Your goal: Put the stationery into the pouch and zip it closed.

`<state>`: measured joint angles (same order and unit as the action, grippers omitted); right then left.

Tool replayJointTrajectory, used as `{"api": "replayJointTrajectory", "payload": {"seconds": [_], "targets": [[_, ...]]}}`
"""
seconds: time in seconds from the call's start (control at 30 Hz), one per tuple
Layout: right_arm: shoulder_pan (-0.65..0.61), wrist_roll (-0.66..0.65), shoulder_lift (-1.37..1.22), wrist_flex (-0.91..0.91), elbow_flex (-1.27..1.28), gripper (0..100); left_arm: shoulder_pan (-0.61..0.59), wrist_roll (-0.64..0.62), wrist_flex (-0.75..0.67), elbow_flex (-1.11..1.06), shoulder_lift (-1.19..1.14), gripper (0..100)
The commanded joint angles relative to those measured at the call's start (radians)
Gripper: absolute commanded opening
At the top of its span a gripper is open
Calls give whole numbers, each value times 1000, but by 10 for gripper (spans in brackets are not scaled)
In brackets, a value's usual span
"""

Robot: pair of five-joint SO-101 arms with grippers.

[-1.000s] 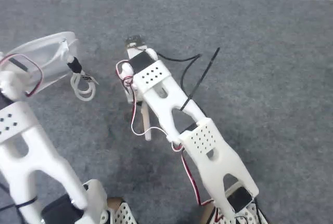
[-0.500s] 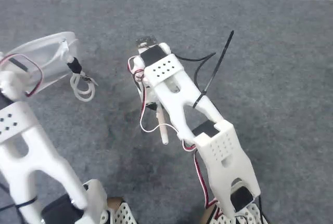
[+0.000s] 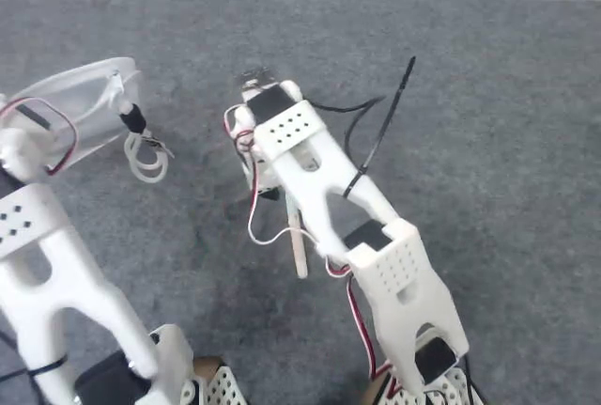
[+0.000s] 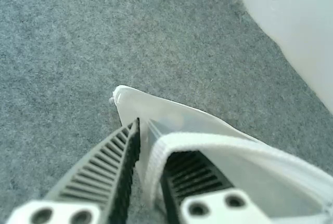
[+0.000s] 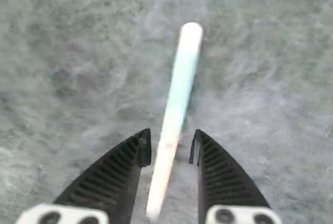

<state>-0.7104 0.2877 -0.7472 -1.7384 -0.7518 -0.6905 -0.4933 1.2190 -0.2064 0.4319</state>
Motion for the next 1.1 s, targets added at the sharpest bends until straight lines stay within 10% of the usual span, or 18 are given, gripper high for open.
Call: {"api": "replayJointTrajectory", "payload": {"seconds": [0.0, 0.47, 1.07], "targets": [[-44, -9, 36, 30, -9, 122, 6, 11, -46, 12, 69, 13], [2, -14, -125, 213, -11, 123, 6, 11, -77, -15, 74, 13], [35, -15, -4, 25, -43, 123, 6, 11, -75, -15, 74, 13]]}}
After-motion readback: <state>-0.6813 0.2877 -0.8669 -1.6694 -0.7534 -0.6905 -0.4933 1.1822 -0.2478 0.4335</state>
